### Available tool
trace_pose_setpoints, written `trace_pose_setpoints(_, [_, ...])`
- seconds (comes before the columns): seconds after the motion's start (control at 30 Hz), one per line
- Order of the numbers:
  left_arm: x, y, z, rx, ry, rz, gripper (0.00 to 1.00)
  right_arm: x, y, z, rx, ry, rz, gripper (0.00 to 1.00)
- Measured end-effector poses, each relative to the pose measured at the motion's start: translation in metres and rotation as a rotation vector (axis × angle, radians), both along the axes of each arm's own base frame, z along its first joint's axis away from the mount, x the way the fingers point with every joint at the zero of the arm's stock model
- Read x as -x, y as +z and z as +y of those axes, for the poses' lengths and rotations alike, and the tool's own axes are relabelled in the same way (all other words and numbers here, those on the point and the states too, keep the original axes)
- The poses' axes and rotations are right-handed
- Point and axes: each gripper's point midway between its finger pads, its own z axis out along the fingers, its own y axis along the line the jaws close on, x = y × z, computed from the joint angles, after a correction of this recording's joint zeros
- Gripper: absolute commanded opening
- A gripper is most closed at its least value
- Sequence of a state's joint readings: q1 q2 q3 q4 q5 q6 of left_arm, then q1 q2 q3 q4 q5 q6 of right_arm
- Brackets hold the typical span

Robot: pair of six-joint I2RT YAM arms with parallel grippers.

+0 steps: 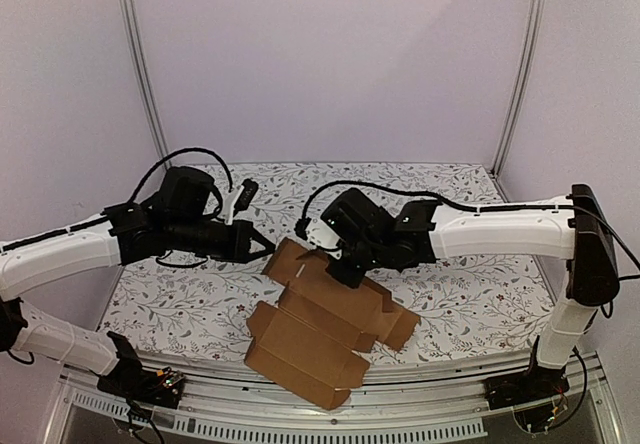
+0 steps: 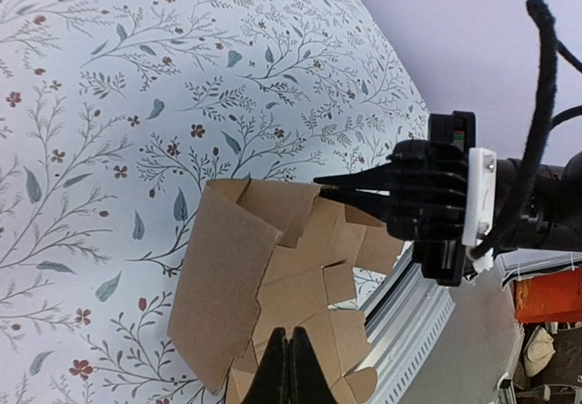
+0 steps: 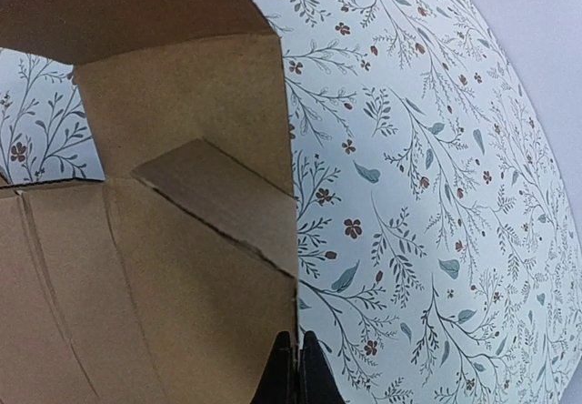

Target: Fold the paper box

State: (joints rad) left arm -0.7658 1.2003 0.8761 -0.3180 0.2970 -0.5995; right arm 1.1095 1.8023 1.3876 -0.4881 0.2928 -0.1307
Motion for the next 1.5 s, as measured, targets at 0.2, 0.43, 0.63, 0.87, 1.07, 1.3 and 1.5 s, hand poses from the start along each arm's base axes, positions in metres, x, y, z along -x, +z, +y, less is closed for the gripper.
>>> trace_pose_setpoints(0.2, [0.005,0.016,0.02,-0.004,0.043,-0.063,0.0,0.004,-0.005,0.0,0.051,0.031,-0.067,0.0])
trace_pose_setpoints(0.43, [0.006,-0.016,0.036,-0.089,0.082,-0.055,0.0,0.016,-0.007,0.005,0.114,0.096,-0.164,0.0])
trace_pose_setpoints(0.63, [0.008,-0.057,0.039,-0.154,0.081,-0.003,0.0,0.023,0.001,0.011,0.165,0.141,-0.259,0.0])
trace_pose_setpoints(0.87, [0.008,-0.071,0.038,-0.153,0.075,-0.002,0.0,0.02,0.009,0.009,0.241,0.167,-0.356,0.0])
trace_pose_setpoints(1.07, [0.011,-0.075,0.031,-0.106,0.046,-0.011,0.0,0.02,0.014,0.008,0.289,0.187,-0.406,0.0])
trace_pose_setpoints(1.3, [0.011,-0.081,0.015,-0.046,-0.01,-0.008,0.0,0.021,0.024,0.013,0.292,0.19,-0.437,0.0])
trace_pose_setpoints(1.5, [0.009,-0.077,0.002,0.003,-0.048,-0.029,0.0,0.024,0.024,0.013,0.298,0.194,-0.439,0.0])
